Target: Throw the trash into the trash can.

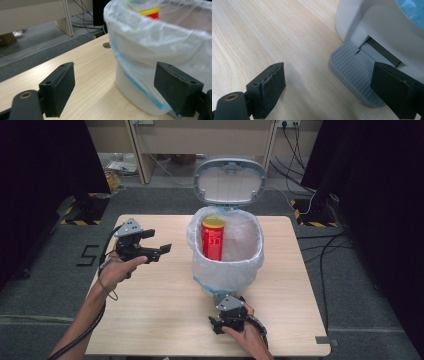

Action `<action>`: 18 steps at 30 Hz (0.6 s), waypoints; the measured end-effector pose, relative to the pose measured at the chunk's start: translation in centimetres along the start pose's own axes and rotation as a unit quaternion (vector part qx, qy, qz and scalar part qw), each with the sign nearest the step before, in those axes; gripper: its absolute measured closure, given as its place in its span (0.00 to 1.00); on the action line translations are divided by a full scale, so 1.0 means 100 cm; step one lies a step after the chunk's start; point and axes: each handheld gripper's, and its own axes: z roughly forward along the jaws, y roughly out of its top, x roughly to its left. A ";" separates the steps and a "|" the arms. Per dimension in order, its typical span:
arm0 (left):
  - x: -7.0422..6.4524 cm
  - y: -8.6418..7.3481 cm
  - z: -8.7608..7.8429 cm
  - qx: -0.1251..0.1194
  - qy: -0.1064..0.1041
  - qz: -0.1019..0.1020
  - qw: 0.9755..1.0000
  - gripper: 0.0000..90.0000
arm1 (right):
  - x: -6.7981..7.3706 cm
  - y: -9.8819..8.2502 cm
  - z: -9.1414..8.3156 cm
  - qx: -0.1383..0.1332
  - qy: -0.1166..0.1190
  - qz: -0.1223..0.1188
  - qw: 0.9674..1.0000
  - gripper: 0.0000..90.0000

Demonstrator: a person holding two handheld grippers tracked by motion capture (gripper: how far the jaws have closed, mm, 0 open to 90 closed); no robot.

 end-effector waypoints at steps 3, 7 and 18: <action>0.005 -0.018 0.002 0.004 0.005 -0.010 1.000 0.19 | 0.000 0.000 0.000 -0.001 0.001 0.000 1.000 0.14; 0.006 -0.031 0.005 0.017 0.013 -0.007 1.000 0.19 | 0.000 0.000 0.000 -0.001 0.000 0.000 1.000 0.14; 0.007 -0.077 0.015 0.043 0.035 -0.008 0.998 0.19 | 0.000 0.000 0.000 -0.002 0.001 -0.001 1.000 0.14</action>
